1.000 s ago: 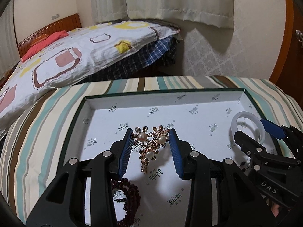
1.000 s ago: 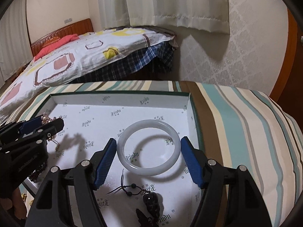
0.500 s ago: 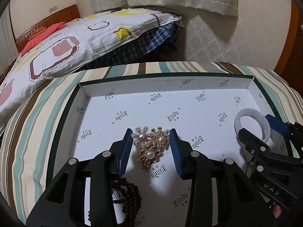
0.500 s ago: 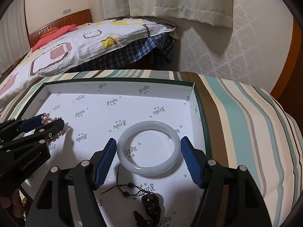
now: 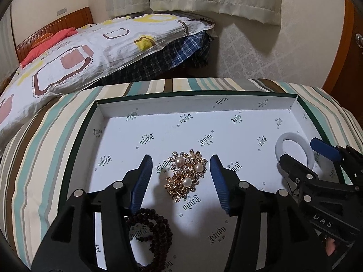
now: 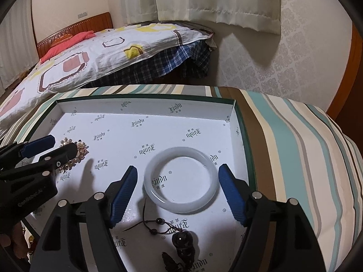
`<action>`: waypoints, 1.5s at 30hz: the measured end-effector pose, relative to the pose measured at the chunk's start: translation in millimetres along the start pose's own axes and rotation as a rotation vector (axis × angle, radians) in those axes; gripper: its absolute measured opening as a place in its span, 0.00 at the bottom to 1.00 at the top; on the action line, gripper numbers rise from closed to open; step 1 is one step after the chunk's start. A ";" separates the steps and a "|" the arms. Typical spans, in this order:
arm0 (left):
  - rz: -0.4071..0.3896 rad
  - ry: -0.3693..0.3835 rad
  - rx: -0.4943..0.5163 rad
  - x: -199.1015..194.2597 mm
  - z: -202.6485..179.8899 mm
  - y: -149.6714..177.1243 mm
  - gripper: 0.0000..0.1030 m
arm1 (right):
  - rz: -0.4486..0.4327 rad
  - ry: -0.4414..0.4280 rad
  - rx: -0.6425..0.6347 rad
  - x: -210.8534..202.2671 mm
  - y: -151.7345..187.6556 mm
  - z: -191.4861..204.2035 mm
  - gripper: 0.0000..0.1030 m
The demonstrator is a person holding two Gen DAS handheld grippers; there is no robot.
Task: Organize jewelry
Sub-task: 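Open the left tool to release the brooch while the right tool releases the bangle in the box, then withdraw both tools from the box back toward the remaining jewelry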
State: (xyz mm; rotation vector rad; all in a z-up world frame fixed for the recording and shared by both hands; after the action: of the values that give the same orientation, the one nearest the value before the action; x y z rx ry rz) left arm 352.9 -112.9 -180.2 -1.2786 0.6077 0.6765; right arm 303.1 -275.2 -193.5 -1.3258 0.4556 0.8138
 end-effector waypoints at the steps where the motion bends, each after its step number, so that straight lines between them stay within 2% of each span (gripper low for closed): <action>1: -0.001 0.004 -0.004 -0.1 1.2 0.2 0.54 | -0.001 -0.001 0.000 -0.1 0.0 -0.1 0.71; 16: -0.047 0.017 -0.039 -19.4 20.7 2.5 0.57 | -0.042 -0.015 -0.007 -11.2 -1.1 3.5 0.73; 28: -0.141 0.019 -0.106 -80.7 59.9 12.2 0.57 | -0.145 -0.029 -0.022 -63.2 2.0 21.2 0.73; 36: -0.137 0.019 -0.157 -112.5 81.2 43.4 0.57 | -0.177 -0.031 -0.019 -92.3 31.0 38.2 0.73; 45: -0.115 0.018 -0.193 -134.1 86.0 88.3 0.57 | -0.186 -0.034 -0.002 -115.0 79.1 51.1 0.73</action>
State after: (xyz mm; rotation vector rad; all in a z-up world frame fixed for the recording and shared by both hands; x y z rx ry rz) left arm 201.0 -30.6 -122.4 -1.4882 0.4883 0.6404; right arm 161.7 -253.2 -153.5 -1.3323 0.2994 0.6812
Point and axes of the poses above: each gripper's, at about its wrist camera, not at the fingertips, and x roughly the way its jaws point, z to its left, y to its underside, the point moved 2 cm from there along x, roughly the way its jaws point, and after that the axes turned 14 degrees about -y, right-handed, at the moved point
